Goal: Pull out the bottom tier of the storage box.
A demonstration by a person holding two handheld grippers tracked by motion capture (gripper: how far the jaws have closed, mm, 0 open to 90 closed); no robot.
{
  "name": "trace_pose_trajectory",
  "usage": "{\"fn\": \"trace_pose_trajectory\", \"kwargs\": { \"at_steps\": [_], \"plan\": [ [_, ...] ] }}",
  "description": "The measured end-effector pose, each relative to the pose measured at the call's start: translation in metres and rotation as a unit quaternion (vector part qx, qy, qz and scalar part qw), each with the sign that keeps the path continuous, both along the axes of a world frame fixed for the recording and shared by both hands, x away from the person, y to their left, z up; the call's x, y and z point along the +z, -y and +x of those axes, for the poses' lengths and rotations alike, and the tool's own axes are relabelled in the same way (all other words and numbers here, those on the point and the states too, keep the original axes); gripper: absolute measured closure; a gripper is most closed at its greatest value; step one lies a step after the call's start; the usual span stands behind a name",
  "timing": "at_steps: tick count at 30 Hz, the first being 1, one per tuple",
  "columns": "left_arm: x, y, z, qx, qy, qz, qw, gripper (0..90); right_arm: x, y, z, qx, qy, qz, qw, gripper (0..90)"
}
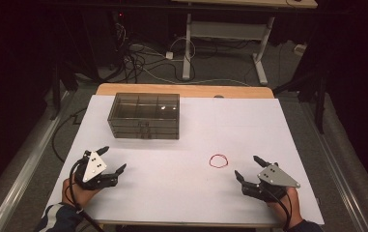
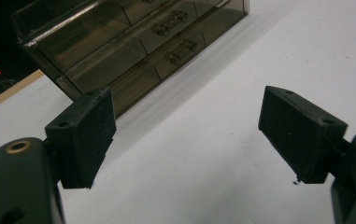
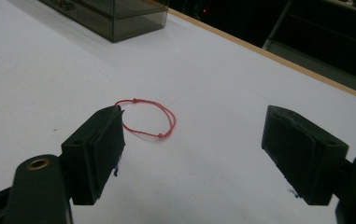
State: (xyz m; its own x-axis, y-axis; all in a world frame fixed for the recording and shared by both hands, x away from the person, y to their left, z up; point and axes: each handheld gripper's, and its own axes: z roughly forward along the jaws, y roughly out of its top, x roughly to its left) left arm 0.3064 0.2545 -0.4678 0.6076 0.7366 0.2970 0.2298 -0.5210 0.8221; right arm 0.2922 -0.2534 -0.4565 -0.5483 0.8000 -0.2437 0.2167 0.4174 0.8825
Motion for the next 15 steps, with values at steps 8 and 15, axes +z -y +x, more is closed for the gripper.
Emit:
{"fn": "trace_pose_trajectory", "kwargs": {
  "at_steps": [8, 15],
  "plan": [
    [0.0027, 0.0002, -0.0012, 0.001, 0.004, 0.013, 0.9999, 18.5, -0.0010, -0.0003, 0.0007, 0.001, -0.002, -0.003, 1.0000, 22.0],
    [0.0026, 0.0037, 0.0027, -0.004, 0.002, 0.046, 0.9989, 19.7, -0.0021, -0.0005, 0.0012, -0.002, -0.006, -0.005, 1.0000, 21.9]
  ]
}}
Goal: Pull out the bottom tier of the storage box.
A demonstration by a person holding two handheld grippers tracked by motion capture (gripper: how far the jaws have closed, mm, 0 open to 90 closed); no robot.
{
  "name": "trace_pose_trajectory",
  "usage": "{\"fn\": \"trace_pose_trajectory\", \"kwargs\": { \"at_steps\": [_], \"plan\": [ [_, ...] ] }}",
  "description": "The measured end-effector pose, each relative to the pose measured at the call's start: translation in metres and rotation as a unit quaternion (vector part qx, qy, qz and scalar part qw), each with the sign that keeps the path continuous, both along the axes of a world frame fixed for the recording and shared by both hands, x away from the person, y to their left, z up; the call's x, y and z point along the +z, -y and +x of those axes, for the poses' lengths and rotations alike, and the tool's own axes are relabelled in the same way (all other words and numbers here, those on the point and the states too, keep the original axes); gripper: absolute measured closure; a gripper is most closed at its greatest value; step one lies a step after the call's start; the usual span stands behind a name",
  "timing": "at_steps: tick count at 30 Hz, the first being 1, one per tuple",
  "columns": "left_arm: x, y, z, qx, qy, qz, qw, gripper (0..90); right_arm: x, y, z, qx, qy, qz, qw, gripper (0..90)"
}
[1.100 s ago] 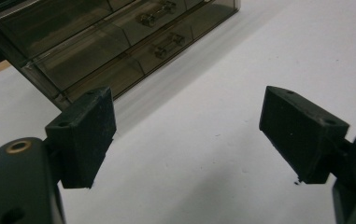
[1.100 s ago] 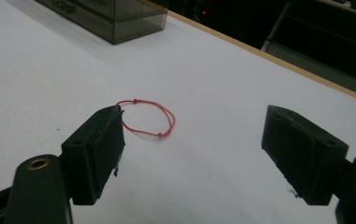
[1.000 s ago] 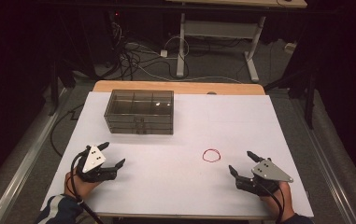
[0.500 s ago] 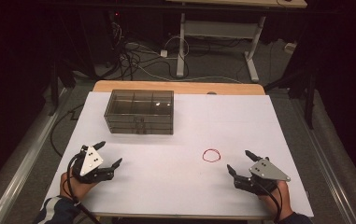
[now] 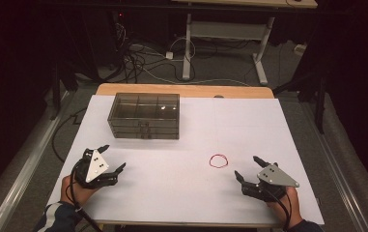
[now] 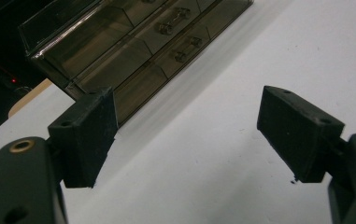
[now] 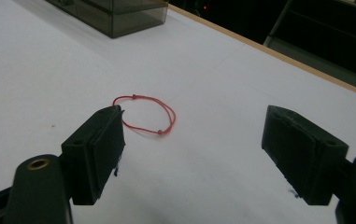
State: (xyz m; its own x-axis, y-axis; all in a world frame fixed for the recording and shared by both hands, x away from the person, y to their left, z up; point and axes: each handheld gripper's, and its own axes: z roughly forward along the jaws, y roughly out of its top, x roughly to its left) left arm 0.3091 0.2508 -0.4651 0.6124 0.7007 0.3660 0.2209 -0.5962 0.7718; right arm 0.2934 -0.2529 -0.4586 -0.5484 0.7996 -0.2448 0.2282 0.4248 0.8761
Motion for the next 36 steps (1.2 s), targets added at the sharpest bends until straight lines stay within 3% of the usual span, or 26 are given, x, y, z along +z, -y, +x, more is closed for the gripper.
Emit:
{"fn": "trace_pose_trajectory", "kwargs": {
  "at_steps": [4, 14, 23, 26, 28, 32, 33, 34, 35, 36],
  "plan": [
    [0.002, 0.000, 0.005, -0.008, -0.009, 0.001, 0.9999, 20.6, -0.001, -0.001, 0.001, 0.001, -0.003, -0.003, 1.0000, 22.0],
    [0.006, 0.011, 0.017, -0.017, 0.000, 0.029, 0.9994, 22.3, -0.005, -0.004, 0.002, 0.003, -0.010, -0.010, 0.9999, 21.9],
    [0.002, 0.031, 0.038, -0.027, -0.005, 0.065, 0.9975, 25.6, -0.006, -0.006, 0.001, 0.008, -0.012, -0.019, 0.9997, 21.9],
    [-0.001, 0.037, 0.044, -0.029, -0.009, 0.075, 0.9967, 31.3, -0.007, -0.007, 0.001, 0.010, -0.013, -0.023, 0.9996, 21.9],
    [-0.009, 0.048, 0.051, -0.034, -0.005, 0.113, 0.9930, 34.5, -0.007, -0.007, 0.001, 0.010, -0.012, -0.024, 0.9996, 21.9],
    [-0.018, 0.061, 0.058, -0.030, 0.020, 0.162, 0.9861, 39.4, -0.007, -0.007, 0.001, 0.010, -0.014, -0.023, 0.9996, 21.9],
    [-0.020, 0.063, 0.061, -0.029, 0.028, 0.173, 0.9841, 40.3, -0.008, -0.007, 0.001, 0.011, -0.015, -0.024, 0.9995, 21.9],
    [-0.020, 0.063, 0.061, -0.029, 0.028, 0.173, 0.9841, 42.7, -0.008, -0.007, 0.001, 0.011, -0.015, -0.024, 0.9995, 21.9],
    [-0.026, 0.068, 0.066, -0.028, 0.037, 0.194, 0.9798, 43.5, -0.008, -0.008, 0.001, 0.012, -0.014, -0.027, 0.9995, 21.9],
    [-0.030, 0.071, 0.069, -0.023, 0.040, 0.206, 0.9774, 45.3, -0.009, -0.008, 0.001, 0.011, -0.013, -0.029, 0.9994, 21.8]
  ]
}}
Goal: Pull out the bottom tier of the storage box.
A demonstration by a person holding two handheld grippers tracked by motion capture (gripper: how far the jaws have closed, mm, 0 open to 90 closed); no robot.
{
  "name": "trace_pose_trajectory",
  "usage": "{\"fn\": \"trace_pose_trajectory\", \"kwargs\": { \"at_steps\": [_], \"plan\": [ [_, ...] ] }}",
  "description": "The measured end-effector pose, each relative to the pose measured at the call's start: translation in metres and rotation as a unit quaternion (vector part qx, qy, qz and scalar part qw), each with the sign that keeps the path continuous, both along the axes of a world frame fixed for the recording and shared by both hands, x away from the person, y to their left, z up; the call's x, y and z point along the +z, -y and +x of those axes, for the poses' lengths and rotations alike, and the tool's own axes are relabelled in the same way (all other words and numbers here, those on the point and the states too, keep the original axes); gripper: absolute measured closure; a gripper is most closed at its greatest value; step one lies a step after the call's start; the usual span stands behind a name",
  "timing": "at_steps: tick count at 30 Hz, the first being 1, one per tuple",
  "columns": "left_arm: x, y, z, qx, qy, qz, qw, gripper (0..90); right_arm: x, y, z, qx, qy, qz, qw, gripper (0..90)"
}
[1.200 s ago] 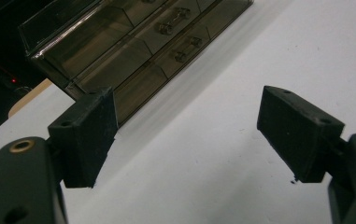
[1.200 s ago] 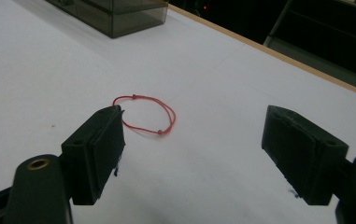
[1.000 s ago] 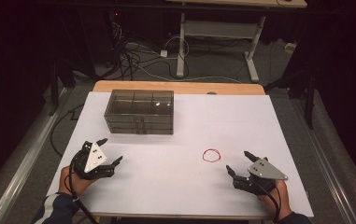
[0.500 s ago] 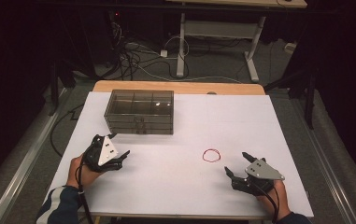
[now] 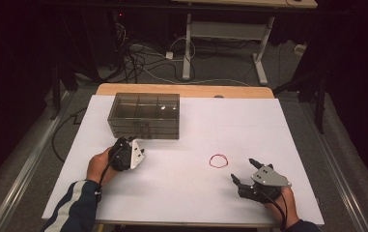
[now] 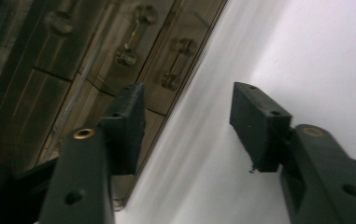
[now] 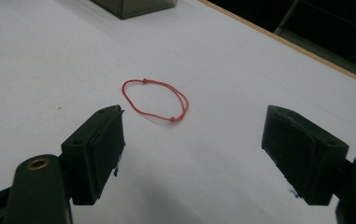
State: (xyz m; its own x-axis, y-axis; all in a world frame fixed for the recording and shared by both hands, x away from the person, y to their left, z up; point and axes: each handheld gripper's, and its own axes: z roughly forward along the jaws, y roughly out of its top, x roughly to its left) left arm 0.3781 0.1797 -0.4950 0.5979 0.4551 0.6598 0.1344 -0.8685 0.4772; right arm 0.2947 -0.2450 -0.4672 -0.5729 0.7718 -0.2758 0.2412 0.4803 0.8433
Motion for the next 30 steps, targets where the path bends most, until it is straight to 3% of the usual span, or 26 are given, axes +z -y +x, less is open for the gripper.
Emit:
{"fn": "trace_pose_trajectory", "kwargs": {
  "at_steps": [4, 6, 8, 9, 10, 11, 13, 15, 16, 17, 19, 20, 22, 23, 25, 30],
  "plan": [
    [-0.005, 0.007, 0.006, 0.002, 0.015, 0.032, 0.9994, 49.9, -0.001, -0.002, 0.000, 0.001, -0.001, -0.005, 1.0000, 21.3],
    [-0.009, 0.010, 0.009, 0.005, 0.036, 0.058, 0.9977, 51.8, -0.002, -0.002, 0.000, 0.001, -0.003, -0.006, 1.0000, 20.9],
    [-0.011, 0.012, 0.010, 0.006, 0.045, 0.066, 0.9968, 54.2, -0.002, -0.002, 0.000, 0.001, -0.005, -0.007, 1.0000, 20.8],
    [-0.015, 0.014, 0.012, 0.006, 0.061, 0.086, 0.9944, 56.1, -0.003, -0.002, 0.000, 0.000, -0.005, -0.008, 1.0000, 20.8],
    [-0.015, 0.014, 0.012, 0.006, 0.061, 0.086, 0.9944, 57.5, -0.003, -0.002, 0.000, 0.000, -0.005, -0.008, 1.0000, 20.8],
    [-0.020, 0.017, 0.014, 0.002, 0.081, 0.115, 0.9901, 59.9, -0.003, -0.003, 0.000, 0.001, -0.005, -0.009, 0.9999, 20.7],
    [-0.025, 0.021, 0.015, 0.000, 0.097, 0.138, 0.9857, 64.1, -0.003, -0.003, 0.000, 0.001, -0.006, -0.009, 0.9999, 20.7],
    [-0.030, 0.023, 0.015, -0.008, 0.116, 0.166, 0.9791, 68.2, -0.003, -0.003, 0.000, 0.002, -0.006, -0.010, 0.9999, 20.7],
    [-0.030, 0.023, 0.015, -0.008, 0.116, 0.166, 0.9791, 68.8, -0.004, -0.003, 0.000, 0.002, -0.007, -0.011, 0.9999, 20.7],
    [-0.030, 0.024, 0.015, -0.012, 0.125, 0.181, 0.9753, 69.4, -0.004, -0.003, 0.000, 0.002, -0.007, -0.012, 0.9999, 20.7],
    [-0.033, 0.024, 0.014, -0.013, 0.140, 0.197, 0.9704, 71.5, -0.004, -0.003, 0.000, 0.004, -0.007, -0.013, 0.9999, 20.7],
    [-0.033, 0.024, 0.014, -0.013, 0.140, 0.197, 0.9704, 73.2, -0.004, -0.003, 0.000, 0.004, -0.007, -0.013, 0.9999, 20.7],
    [-0.035, 0.025, 0.013, -0.012, 0.155, 0.206, 0.9663, 75.7, -0.004, -0.004, -0.001, 0.007, -0.007, -0.016, 0.9998, 20.7],
    [-0.037, 0.025, 0.013, -0.014, 0.164, 0.214, 0.9629, 76.0, -0.004, -0.004, -0.001, 0.007, -0.007, -0.015, 0.9998, 20.7],
    [-0.043, 0.025, 0.011, -0.019, 0.190, 0.232, 0.9536, 76.8, -0.004, -0.004, -0.001, 0.007, -0.006, -0.017, 0.9998, 20.7],
    [-0.043, 0.026, 0.011, -0.016, 0.193, 0.232, 0.9532, 77.5, -0.004, -0.004, -0.001, 0.011, -0.005, -0.019, 0.9997, 20.7]
  ]
}}
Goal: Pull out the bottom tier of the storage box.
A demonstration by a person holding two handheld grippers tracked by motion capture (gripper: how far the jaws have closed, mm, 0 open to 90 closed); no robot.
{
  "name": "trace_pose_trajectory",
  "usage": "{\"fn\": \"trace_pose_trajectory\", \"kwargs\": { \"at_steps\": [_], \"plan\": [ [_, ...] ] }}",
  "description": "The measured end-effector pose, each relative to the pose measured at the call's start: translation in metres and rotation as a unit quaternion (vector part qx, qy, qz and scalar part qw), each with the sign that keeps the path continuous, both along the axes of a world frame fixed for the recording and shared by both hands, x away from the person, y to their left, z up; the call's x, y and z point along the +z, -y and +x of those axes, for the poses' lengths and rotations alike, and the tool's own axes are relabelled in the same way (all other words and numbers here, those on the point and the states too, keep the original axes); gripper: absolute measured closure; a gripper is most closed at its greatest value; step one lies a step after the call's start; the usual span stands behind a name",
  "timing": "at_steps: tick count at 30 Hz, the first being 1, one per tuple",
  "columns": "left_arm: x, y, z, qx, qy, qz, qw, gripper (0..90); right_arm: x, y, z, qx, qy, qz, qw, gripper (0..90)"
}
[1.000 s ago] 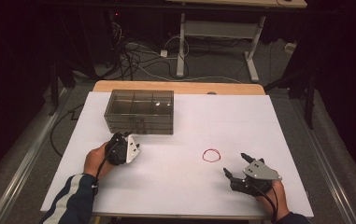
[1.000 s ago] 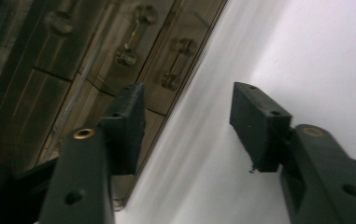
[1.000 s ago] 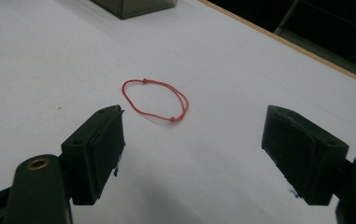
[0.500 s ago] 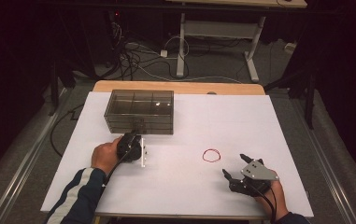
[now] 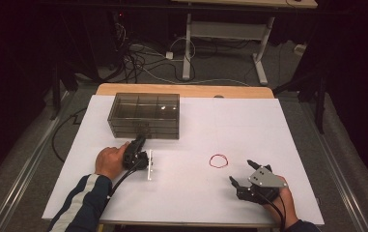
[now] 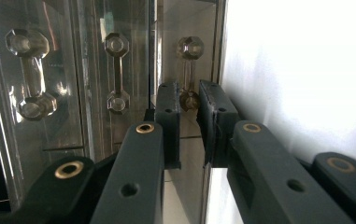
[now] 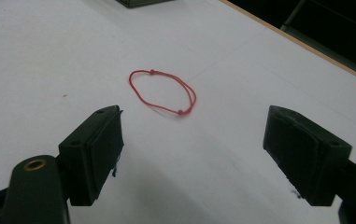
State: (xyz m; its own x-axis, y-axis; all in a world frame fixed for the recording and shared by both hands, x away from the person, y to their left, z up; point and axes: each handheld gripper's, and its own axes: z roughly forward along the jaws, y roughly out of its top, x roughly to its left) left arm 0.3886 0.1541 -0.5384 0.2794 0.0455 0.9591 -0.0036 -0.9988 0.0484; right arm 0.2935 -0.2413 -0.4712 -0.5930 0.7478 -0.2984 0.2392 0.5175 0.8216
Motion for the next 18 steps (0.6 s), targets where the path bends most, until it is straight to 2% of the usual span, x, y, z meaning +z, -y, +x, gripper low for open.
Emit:
{"fn": "trace_pose_trajectory", "kwargs": {
  "at_steps": [8, 10, 13, 18],
  "plan": [
    [-0.001, -0.001, -0.005, -0.001, 0.009, 0.003, 1.0000, 77.9, 0.001, 0.001, -0.001, 0.003, 0.003, -0.003, 1.0000, 20.7],
    [-0.001, -0.002, -0.008, -0.005, 0.007, 0.001, 1.0000, 77.8, 0.001, 0.001, -0.001, 0.003, 0.003, -0.003, 1.0000, 20.7],
    [0.001, -0.003, -0.012, -0.004, -0.005, -0.012, 0.9999, 77.7, 0.001, 0.001, -0.001, 0.004, 0.003, -0.004, 1.0000, 20.7],
    [0.002, -0.004, -0.017, -0.006, -0.011, -0.014, 0.9998, 77.6, 0.002, 0.001, -0.001, 0.004, 0.005, -0.005, 1.0000, 20.7]
  ]
}}
